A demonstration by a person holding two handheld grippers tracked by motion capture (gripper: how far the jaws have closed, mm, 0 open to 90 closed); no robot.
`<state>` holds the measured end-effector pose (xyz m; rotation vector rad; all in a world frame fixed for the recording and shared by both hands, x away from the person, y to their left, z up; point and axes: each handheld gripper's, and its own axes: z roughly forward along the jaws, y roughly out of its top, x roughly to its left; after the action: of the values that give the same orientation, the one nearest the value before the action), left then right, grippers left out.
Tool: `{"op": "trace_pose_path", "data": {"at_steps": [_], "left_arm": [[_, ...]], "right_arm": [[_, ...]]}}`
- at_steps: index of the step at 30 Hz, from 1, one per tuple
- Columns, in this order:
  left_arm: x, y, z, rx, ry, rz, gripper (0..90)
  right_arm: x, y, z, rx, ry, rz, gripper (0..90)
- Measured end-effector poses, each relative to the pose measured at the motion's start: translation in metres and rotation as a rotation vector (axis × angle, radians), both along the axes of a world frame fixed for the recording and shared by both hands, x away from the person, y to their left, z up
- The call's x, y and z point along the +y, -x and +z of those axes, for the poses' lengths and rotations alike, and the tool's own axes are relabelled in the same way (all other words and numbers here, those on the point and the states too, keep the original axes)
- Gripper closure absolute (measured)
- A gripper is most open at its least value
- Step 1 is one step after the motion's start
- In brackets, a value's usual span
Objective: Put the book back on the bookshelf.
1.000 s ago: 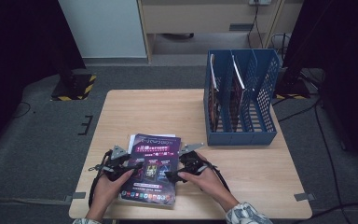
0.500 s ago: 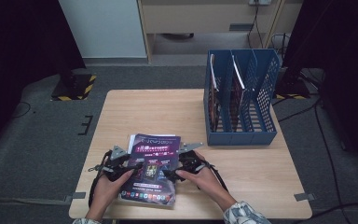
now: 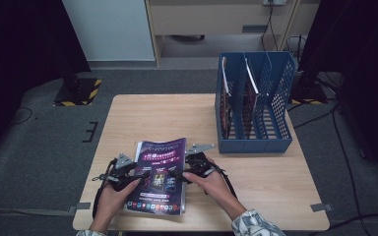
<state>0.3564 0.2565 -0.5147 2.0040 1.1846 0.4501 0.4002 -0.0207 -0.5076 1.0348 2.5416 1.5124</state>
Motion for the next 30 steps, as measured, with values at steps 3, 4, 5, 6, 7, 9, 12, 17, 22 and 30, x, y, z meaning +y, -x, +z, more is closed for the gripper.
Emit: {"op": "trace_pose_path", "data": {"at_steps": [3, 4, 5, 6, 7, 9, 12, 17, 22, 30], "left_arm": [[0.001, 0.0, 0.0, 0.001, -0.002, -0.001, 29.7], [0.0, 0.0, 0.0, -0.001, 0.001, 0.001, 29.7], [0.0, 0.0, 0.0, -0.002, 0.002, 0.001, 29.6], [0.0, 0.0, 0.0, 0.0, 0.001, 0.001, 29.5], [0.0, 0.0, 0.0, -0.001, 0.003, 0.001, 29.5], [0.0, 0.0, 0.0, -0.002, 0.003, 0.001, 29.5], [0.001, 0.0, 0.0, -0.001, 0.001, 0.0, 29.5], [0.001, 0.0, -0.001, -0.002, 0.004, 0.002, 29.4], [0.001, 0.0, -0.001, -0.003, 0.006, 0.002, 29.4], [0.001, 0.0, -0.001, -0.003, 0.007, 0.003, 29.3]], "right_arm": [[0.005, -0.003, 0.002, 0.007, -0.001, 0.002, 16.7], [0.006, -0.004, 0.003, 0.003, 0.002, 0.004, 16.8], [0.007, -0.005, 0.004, 0.007, 0.002, 0.006, 16.8], [0.008, -0.006, 0.004, 0.01, 0.002, 0.006, 16.9], [0.009, -0.007, 0.004, 0.012, 0.005, 0.006, 17.0], [0.011, -0.009, 0.005, 0.017, 0.011, 0.009, 17.6], [0.016, -0.012, 0.006, 0.023, 0.018, 0.008, 17.7], [0.025, -0.016, 0.006, 0.027, 0.037, 0.013, 17.7], [0.032, -0.018, 0.004, 0.027, 0.054, 0.012, 17.7], [0.035, -0.022, 0.003, 0.037, 0.053, 0.004, 19.1]]}}
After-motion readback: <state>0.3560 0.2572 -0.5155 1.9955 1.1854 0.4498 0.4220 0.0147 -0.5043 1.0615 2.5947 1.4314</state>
